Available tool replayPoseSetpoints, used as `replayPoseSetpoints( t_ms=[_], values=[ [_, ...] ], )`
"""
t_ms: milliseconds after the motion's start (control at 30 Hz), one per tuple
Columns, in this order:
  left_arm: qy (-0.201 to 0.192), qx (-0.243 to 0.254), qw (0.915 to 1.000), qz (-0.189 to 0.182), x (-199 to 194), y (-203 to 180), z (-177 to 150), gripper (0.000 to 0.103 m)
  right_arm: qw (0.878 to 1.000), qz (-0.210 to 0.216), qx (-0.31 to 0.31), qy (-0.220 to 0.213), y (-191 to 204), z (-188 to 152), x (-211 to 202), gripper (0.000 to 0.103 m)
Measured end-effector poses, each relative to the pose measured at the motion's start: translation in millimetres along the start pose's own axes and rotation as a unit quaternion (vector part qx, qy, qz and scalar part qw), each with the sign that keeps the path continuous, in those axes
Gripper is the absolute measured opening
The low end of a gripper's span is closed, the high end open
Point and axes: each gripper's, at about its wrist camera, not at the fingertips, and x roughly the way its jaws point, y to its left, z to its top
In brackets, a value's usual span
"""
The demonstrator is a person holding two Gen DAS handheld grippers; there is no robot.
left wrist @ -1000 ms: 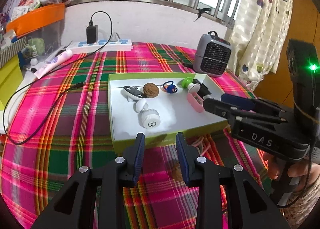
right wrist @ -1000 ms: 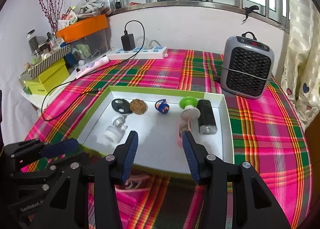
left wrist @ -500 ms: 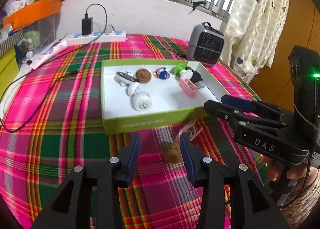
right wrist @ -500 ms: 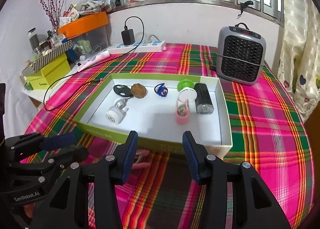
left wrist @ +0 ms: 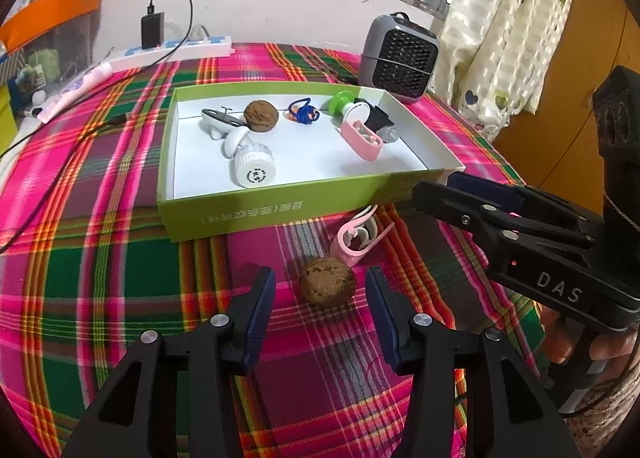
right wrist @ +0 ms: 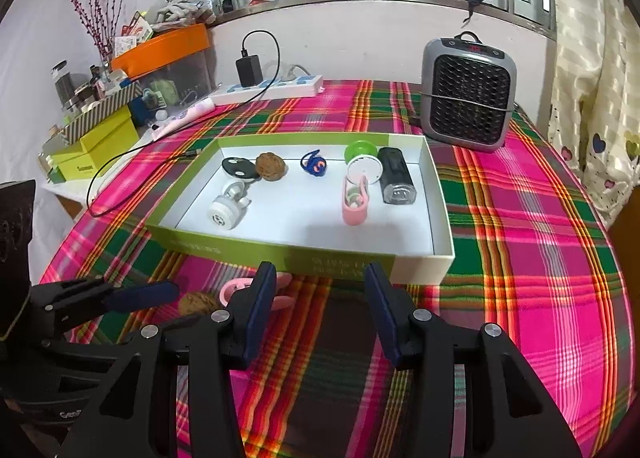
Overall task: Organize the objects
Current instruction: 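Move the left tool back to the cork lid on the cloth and grasp it, then grasp the pink plastic clip with the right tool while the left tool holds the cork lid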
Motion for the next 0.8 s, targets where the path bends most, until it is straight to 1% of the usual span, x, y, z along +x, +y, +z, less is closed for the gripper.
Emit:
replayPoseSetpoints(
  t_ms=[333,400,467,533,667,800],
  values=[
    [-0.002,0.0,1.0,0.007,5.1,0.5,1.1,0.045,1.0,-0.002,0.002,0.004,-1.4,-2.5,1.5,0.048],
    [-0.003,0.001,1.0,0.008,5.5,1.4,1.5,0.042,1.0,-0.002,0.002,0.005,-0.6,-3.3,2.1,0.048],
    [-0.003,0.001,1.0,0.007,5.5,2.2,1.5,0.034,1.0,-0.002,0.002,0.007,0.5,-4.0,2.7,0.048],
    [-0.003,0.002,1.0,0.008,5.5,2.3,1.2,0.03,1.0,-0.004,0.002,0.009,1.4,-4.6,3.0,0.048],
    [-0.005,-0.002,1.0,0.007,4.8,3.9,1.1,0.029,1.0,-0.005,0.001,0.011,2.8,-5.7,2.9,0.048],
    [-0.008,-0.007,0.9998,0.014,1.8,10.2,-0.2,0.029,1.0,-0.007,0.001,0.013,5.6,-6.8,2.4,0.048]
  ],
)
